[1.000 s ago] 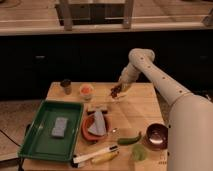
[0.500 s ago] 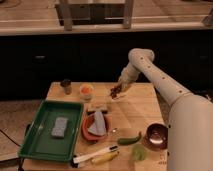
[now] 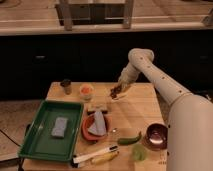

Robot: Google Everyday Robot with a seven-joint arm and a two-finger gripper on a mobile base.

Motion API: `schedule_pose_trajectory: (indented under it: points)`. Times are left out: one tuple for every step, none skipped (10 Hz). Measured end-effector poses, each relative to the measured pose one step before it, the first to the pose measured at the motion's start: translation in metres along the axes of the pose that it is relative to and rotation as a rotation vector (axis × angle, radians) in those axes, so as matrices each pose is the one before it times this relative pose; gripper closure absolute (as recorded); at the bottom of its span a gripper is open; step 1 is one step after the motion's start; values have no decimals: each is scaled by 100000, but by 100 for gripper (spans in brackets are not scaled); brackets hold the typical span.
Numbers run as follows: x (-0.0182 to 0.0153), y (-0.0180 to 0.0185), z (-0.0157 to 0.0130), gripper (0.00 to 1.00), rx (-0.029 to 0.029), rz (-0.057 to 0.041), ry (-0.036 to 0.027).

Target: Place grapes in table surface

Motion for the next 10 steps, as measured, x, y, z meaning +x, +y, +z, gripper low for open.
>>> schedule_pose_trajectory:
  points:
    - [-26, 99, 18, 100, -122, -119, -63]
    - [-7, 94, -36, 100, -53, -129, -18]
    - [-57, 95, 67, 100, -206, -164, -120]
    - [21, 123, 38, 100, -161, -10, -61]
    - [-36, 94, 68, 100, -166, -44, -150]
    - [87, 386, 322, 100, -530, 189, -382]
    - [15, 291, 337, 100, -327, 263, -503]
    - [63, 212, 246, 100, -162, 329, -414]
    - [173, 741, 1128, 100, -552, 1055, -1457]
    - [163, 442, 735, 100, -346, 743, -852]
